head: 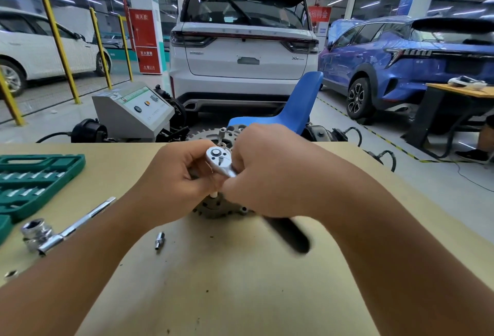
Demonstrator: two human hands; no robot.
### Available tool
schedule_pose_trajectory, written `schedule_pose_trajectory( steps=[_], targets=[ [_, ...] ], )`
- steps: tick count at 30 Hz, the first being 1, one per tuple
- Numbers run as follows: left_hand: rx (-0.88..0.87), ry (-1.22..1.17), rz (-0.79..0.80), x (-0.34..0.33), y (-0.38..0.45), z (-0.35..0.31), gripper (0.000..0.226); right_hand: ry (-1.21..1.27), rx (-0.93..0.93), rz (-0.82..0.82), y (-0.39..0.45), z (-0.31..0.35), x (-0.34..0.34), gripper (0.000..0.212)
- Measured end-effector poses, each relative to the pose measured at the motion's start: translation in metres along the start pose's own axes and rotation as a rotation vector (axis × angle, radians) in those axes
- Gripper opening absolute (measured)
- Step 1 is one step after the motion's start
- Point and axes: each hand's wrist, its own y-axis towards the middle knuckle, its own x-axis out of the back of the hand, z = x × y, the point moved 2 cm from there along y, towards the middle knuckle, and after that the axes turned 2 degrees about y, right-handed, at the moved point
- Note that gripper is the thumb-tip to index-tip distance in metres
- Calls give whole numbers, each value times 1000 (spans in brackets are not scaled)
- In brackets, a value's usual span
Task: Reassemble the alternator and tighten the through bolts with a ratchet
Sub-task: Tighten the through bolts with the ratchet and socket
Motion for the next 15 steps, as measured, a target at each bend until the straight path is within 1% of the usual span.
schedule_pose_trajectory(
  steps=[2,3,5,6,8,10,12,13,14,15],
  targets=[
    [23,28,28,3,0,2,10,-65,-37,-9,0,-6,4,9],
    [28,68,21,3,0,2,12,-99,-54,-17,-2,-8,4,5],
    [17,100,-10,-2,-1,0,11,-127,-39,0,-4,-6,2,15],
    [4,75,-29,-4,0,-2,7,-99,-15,37,-4,-2,0,23],
    [0,18,-53,-5,-1,-4,12,30,-1,100,-4,3,-2,30],
    [31,14,-31,-1,0,-1,14,11,-21,92,-3,1,2,25],
    [49,49,14,1,0,1,16,-94,-52,42,-2,-5,6,7],
    [45,78,14,0,1,1,18,-141,-70,19,-2,-6,6,2],
    [39,101,-5,-2,1,0,19,-164,-76,10,-3,-6,4,7],
    [30,105,-34,-4,1,-2,19,-160,-64,14,-3,-4,1,16]
  ],
)
